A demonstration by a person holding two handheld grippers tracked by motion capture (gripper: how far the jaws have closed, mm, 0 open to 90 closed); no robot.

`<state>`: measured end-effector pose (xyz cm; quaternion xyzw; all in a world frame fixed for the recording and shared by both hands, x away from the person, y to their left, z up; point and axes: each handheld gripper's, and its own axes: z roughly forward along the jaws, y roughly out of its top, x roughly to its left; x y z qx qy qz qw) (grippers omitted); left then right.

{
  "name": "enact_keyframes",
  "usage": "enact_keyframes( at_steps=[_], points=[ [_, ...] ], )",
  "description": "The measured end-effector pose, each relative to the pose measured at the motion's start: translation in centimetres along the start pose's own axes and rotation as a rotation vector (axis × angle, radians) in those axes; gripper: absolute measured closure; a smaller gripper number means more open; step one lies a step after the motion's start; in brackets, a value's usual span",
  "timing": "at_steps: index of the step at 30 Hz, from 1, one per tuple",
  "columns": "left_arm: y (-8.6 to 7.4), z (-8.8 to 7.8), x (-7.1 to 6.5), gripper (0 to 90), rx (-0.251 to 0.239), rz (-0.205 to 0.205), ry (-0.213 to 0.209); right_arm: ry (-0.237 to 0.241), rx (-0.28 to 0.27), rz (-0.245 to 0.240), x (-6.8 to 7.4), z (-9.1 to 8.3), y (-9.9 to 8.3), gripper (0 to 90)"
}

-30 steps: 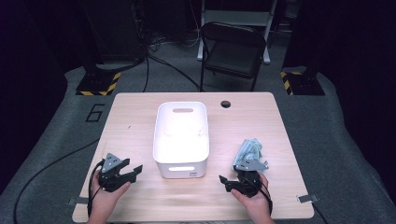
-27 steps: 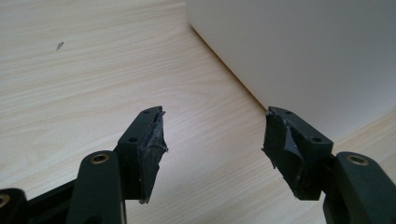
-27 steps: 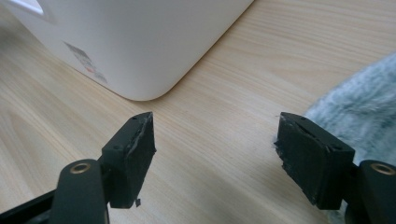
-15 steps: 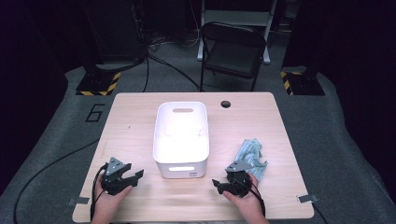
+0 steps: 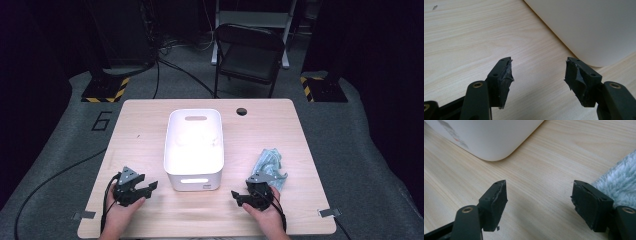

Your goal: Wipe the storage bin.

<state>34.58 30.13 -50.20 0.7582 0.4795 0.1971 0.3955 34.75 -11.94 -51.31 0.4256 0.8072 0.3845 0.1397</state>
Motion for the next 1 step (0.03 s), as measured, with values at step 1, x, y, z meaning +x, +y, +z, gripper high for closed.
enact_keyframes(
  at_steps=[1],
  points=[
    [0.12, 0.20, 0.02, 38.2, 0.004, 0.005, 0.001, 0.002, -0.006, 0.003, 0.06, -0.11, -0.10, 28.1]
  ],
)
